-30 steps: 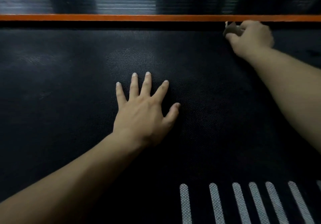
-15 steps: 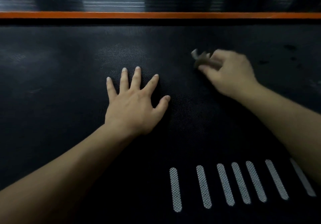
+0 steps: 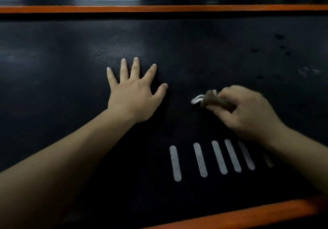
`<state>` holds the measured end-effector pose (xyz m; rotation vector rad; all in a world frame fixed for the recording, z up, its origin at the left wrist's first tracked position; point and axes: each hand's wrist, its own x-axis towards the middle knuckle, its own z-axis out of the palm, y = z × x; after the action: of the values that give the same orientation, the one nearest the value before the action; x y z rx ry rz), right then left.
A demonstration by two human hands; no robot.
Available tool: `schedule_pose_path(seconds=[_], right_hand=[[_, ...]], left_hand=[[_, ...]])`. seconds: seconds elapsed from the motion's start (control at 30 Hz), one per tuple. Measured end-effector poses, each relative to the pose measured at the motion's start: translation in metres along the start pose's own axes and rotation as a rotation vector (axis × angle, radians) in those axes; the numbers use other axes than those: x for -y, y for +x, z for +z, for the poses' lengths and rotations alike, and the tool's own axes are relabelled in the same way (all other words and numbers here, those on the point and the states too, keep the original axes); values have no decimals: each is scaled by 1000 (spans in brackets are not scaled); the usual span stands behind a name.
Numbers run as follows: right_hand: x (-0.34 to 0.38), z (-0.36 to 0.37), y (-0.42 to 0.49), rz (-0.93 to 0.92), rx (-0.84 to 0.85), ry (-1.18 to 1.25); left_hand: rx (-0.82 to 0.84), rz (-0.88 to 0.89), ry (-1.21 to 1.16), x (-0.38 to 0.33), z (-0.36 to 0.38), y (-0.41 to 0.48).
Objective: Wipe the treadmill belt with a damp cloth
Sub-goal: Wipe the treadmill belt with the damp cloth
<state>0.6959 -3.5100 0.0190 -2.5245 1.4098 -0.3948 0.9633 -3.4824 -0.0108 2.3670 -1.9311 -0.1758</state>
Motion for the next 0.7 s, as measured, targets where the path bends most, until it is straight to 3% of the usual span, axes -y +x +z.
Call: schedule_pose_path(seconds=[0.13, 0.2, 0.33, 0.4, 0.53, 0.7], right_hand=[[-43, -12, 22, 308, -209, -65], [-22, 0, 5, 202, -223, -94], [18, 6, -48, -140, 19, 3], [-6, -2, -33, -119, -52, -68], [-42, -9, -8, 154, -190, -165], [2, -5, -53, -21, -113, -131]], left_hand=[[5, 5, -8, -1, -2, 0], [-1, -4, -9, -2, -1, 1], [-37, 6, -33, -2, -4, 0], [-62, 38, -79, -5, -5, -1], [-65, 71, -150, -27, -3, -5], [-16, 35, -206, -72, -3, 4]])
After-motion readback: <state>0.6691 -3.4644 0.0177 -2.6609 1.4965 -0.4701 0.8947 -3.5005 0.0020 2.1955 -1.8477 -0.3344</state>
